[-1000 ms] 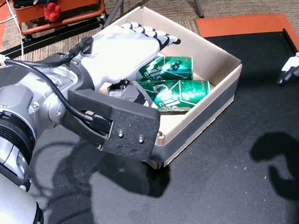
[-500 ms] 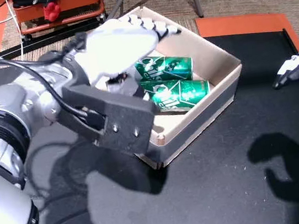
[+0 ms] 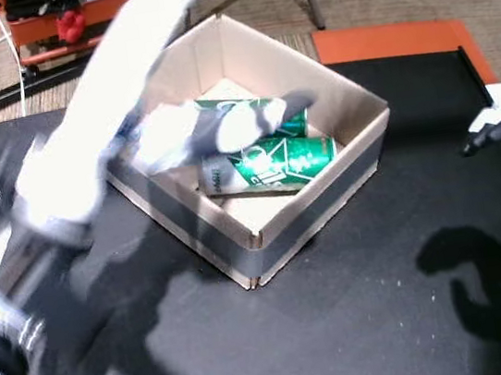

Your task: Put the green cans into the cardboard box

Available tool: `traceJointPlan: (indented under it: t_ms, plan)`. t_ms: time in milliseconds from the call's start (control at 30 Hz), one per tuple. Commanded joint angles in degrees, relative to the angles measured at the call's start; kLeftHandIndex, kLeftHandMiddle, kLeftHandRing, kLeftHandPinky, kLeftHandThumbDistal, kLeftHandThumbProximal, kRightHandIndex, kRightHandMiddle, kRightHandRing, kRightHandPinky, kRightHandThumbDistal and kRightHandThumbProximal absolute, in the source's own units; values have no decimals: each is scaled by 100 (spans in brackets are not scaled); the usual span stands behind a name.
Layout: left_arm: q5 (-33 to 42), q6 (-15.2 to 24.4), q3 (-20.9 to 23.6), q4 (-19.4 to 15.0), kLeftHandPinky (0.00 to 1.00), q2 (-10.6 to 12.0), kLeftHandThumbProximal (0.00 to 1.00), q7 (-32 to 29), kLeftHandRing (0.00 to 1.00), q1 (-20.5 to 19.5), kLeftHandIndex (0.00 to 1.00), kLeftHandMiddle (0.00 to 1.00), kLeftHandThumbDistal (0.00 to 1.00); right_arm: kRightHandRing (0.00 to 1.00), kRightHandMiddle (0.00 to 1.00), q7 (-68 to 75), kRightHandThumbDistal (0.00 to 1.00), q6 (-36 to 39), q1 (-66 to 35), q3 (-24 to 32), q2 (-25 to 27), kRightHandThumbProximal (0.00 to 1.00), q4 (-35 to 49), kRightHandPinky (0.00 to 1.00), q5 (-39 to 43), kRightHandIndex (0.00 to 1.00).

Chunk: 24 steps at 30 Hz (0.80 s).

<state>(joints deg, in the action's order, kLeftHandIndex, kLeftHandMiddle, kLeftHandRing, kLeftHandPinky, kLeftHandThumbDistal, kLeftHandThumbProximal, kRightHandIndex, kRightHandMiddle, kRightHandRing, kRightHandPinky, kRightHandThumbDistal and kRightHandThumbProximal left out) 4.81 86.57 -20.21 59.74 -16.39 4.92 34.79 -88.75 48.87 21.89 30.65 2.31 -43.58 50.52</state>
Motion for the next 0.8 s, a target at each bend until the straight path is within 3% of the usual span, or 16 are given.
traceJointPlan:
  t_ms: [0, 67, 100, 133, 167, 233, 300, 400, 433, 500, 600, 667, 767]
  plan:
    - [1299, 287, -635, -840, 84, -116, 28, -64, 94, -580, 82, 86, 96, 54, 48, -56, 47, -108, -190, -2, 46, 0, 126, 62, -40, 44]
    - [1858, 517, -853, -1206, 83, -116, 32, 5, 95, -877, 78, 88, 82, 54, 49, -52, 47, -114, -237, 34, 82, 0, 140, 62, -41, 45]
    - [2084, 568, -878, -1330, 85, -136, 35, -112, 98, -995, 79, 91, 85, 54, 48, -48, 47, -113, -250, 51, 98, 0, 133, 62, -43, 45]
    - [2303, 589, -892, -1414, 86, -157, 38, -294, 99, -1076, 79, 92, 81, 54, 48, -55, 47, -98, -238, 75, 122, 0, 88, 62, -43, 45]
    - [2568, 593, -972, -1523, 85, -178, 36, -466, 98, -1141, 79, 92, 88, 54, 48, -38, 49, -96, -238, 88, 146, 0, 52, 62, -57, 45]
    - [3040, 593, -1073, -1710, 82, -188, 39, -849, 96, -1218, 78, 89, 74, 53, 48, -10, 49, -45, -238, 109, 201, 0, -10, 61, -111, 45]
    - [3320, 593, -991, -1801, 82, -125, 45, -1242, 94, -1229, 76, 87, 93, 53, 48, 13, 50, 26, -250, 148, 215, 0, -4, 61, -126, 45]
    - [3884, 585, -1045, -1950, 81, -39, 51, -1758, 90, -1250, 74, 83, 73, 53, 49, 68, 52, 124, -308, 240, 210, 0, 58, 61, -100, 45]
    - [4177, 517, -1036, -2085, 78, 33, 49, -1995, 88, -1271, 70, 80, 70, 53, 48, 112, 53, 107, -343, 251, 184, 0, 147, 61, -74, 45]
    - [4631, 429, -855, -2098, 79, 207, 61, -2589, 90, -1254, 70, 80, 70, 53, 48, 180, 53, 113, -384, 298, 129, 0, 310, 61, 5, 44]
    - [5276, -89, -264, -2259, 80, 584, 71, -3705, 89, -1390, 70, 79, 81, 51, 46, 184, 56, 112, -356, 433, 59, 1, 475, 60, 209, 41]
    - [5827, -735, 306, -2503, 80, 930, 70, -4706, 90, -1530, 71, 79, 73, 50, 42, 256, 60, 199, -342, 538, -52, 4, 612, 58, 339, 36]
    - [6441, -1659, 1305, -2561, 81, 1460, 72, -6260, 90, -1561, 70, 78, 72, 48, 40, 372, 61, 220, -437, 547, -178, 6, 828, 57, 399, 34]
